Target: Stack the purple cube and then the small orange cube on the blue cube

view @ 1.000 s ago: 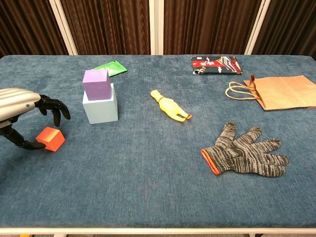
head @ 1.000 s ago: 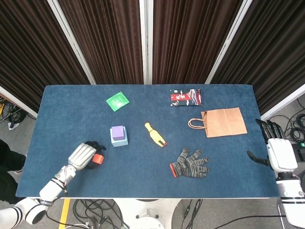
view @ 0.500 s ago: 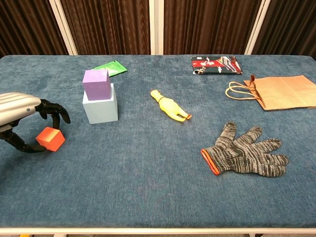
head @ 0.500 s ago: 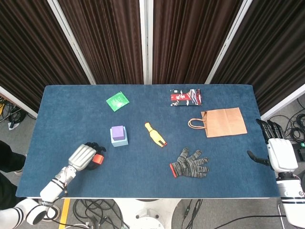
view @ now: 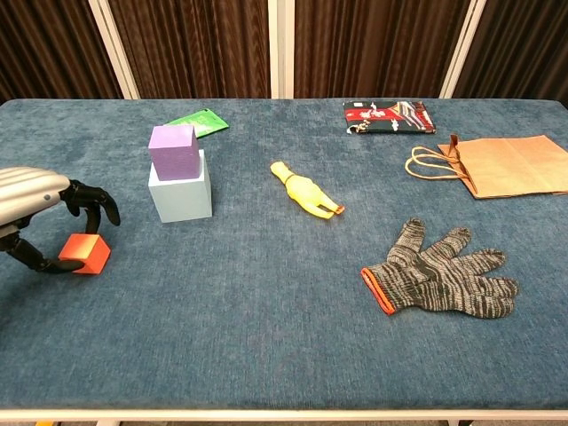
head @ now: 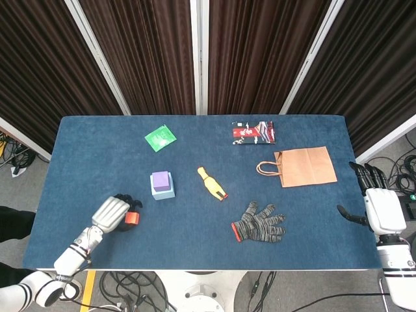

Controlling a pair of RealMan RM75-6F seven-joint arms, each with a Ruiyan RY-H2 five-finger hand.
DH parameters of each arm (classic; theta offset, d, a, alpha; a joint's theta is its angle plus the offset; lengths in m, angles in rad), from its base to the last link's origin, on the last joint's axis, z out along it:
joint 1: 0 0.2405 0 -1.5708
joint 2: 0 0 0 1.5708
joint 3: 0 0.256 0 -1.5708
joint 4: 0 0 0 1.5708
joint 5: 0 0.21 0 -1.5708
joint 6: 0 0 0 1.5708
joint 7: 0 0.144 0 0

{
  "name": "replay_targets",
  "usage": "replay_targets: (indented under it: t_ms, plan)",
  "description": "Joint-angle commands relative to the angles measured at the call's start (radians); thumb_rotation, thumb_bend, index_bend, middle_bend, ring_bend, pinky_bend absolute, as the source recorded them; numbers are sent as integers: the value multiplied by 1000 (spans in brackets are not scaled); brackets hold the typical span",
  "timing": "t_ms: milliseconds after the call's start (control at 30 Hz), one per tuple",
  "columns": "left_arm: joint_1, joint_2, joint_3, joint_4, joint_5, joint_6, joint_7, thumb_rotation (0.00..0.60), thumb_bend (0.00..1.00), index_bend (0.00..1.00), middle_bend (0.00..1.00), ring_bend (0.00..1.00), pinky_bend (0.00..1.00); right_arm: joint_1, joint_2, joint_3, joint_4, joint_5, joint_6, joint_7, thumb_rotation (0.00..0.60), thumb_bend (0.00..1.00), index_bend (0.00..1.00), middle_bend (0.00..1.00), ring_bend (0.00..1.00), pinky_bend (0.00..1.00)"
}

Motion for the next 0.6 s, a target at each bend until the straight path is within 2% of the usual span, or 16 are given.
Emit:
replay_targets:
  t_ms: [33,167,267,600]
  plan:
    - [0,10,-9,-11,-5,5,-2,600,307,407,612,334,358,1,0,0,-1,1,-1,-1,600,120,0,98,0,0]
    - [4,50,-34,-56,-26,23,12,600,307,407,613,336,358,0,2,1,-1,2,0,2,600,120,0,98,0,0]
    - [13,89,-69,-110,-81,28,54,600,307,407,613,346,362,-1,3,1,-2,0,3,5,600,120,0,98,0,0]
    - [-7,232,-213,-311,-283,17,262,600,307,407,614,355,371,-2,4,0,-3,-4,4,7,600,120,0,98,0,0]
